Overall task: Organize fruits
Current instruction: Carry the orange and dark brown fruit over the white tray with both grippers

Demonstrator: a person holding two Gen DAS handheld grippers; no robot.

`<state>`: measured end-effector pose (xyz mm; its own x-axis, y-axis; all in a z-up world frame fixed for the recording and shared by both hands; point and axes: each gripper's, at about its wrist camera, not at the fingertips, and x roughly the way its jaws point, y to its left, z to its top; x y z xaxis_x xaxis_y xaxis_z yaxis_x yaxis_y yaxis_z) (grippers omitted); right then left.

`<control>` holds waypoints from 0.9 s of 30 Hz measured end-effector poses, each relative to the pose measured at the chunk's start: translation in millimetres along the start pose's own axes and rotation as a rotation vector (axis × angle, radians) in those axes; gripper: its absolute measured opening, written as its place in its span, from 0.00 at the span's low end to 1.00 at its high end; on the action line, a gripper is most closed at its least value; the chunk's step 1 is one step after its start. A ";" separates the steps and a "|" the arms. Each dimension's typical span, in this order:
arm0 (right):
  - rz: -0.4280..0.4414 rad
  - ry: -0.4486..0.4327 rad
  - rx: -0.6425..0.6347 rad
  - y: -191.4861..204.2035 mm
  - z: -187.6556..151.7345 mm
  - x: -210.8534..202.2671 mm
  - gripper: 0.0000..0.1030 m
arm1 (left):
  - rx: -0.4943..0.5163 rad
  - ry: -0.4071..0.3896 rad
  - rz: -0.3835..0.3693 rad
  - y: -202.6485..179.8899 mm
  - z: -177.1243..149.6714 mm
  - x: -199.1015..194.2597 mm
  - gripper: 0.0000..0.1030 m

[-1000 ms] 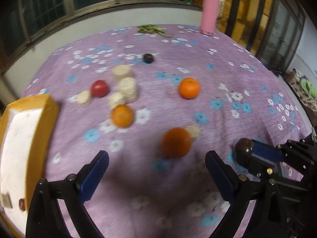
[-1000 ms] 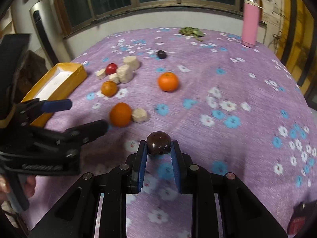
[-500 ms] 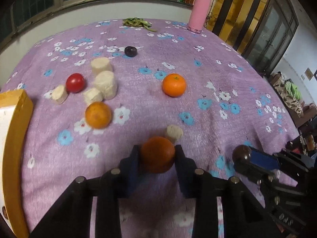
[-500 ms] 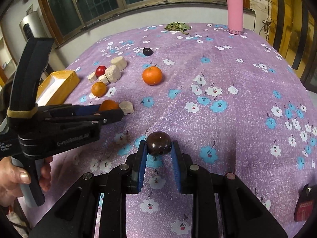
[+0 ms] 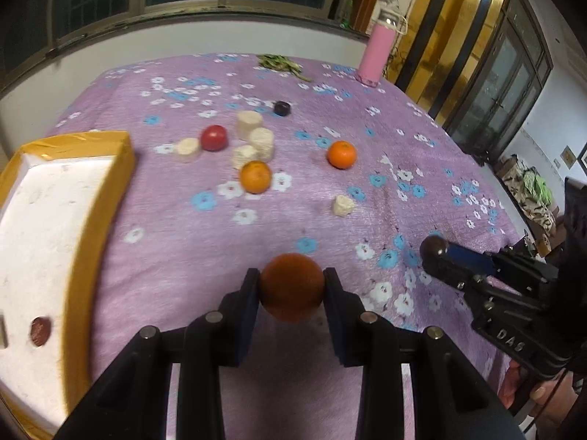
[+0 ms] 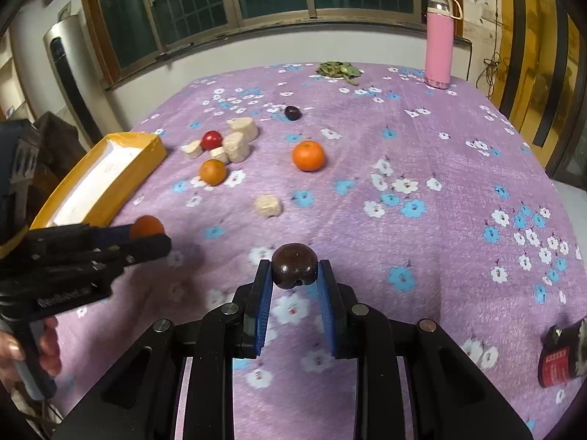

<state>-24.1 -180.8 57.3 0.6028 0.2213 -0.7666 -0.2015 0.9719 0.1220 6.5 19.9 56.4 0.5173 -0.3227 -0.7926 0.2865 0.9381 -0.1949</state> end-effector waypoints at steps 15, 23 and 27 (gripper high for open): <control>0.072 -0.014 -0.128 104.5 26.1 15.2 0.23 | -0.102 -0.071 0.041 78.8 -13.8 -52.6 0.36; 0.157 -0.021 -0.215 174.8 52.2 32.6 0.23 | -0.184 -0.092 0.111 143.7 -19.1 -74.8 0.36; 0.197 -0.018 -0.247 205.4 61.0 42.2 0.23 | -0.220 -0.099 0.153 176.3 -22.6 -83.8 0.36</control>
<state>7.1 33.1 88.5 0.5467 0.4066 -0.7320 -0.4960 0.8615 0.1081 -4.6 215.2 75.4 0.6201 -0.1757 -0.7646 0.0226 0.9782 -0.2064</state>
